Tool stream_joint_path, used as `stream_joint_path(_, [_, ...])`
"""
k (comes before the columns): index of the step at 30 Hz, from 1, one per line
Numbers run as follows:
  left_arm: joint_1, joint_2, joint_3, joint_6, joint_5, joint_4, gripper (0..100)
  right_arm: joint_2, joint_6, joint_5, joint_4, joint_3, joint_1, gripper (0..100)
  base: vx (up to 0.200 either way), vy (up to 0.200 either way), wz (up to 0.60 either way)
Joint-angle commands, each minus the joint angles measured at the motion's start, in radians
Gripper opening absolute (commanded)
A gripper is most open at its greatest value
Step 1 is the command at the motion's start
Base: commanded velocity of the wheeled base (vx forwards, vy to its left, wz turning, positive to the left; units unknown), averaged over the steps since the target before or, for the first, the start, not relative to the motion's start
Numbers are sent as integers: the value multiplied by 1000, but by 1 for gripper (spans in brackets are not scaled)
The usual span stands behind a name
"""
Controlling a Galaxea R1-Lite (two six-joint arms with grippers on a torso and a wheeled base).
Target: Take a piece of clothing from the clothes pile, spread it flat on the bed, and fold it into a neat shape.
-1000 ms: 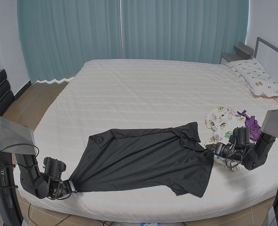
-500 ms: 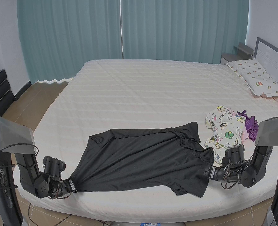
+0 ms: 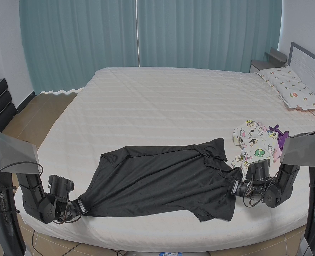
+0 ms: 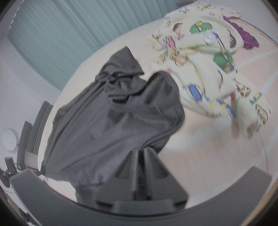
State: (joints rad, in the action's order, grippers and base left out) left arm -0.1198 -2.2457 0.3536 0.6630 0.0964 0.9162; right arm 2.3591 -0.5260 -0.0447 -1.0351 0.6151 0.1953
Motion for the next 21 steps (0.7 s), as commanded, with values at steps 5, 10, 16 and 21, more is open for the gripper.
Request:
stream_joint_path(5, [8,18,110,155,-1,12,0,61,1,-6,-3,209,-39,0,0,0,0])
stream_joint_path(10, [9,9,143,198,-1,13,0,137,1,0,-3,331,-30,0,0,0,0])
stream_joint_path(16, [20,8,151,202,-7,13,0,192,7,6,-31,403,-19,0,0,0,0])
stream_joint_path(21, [20,5,151,230,-10,13,0,167,9,-9,-117,327,-24,100,0,0,0])
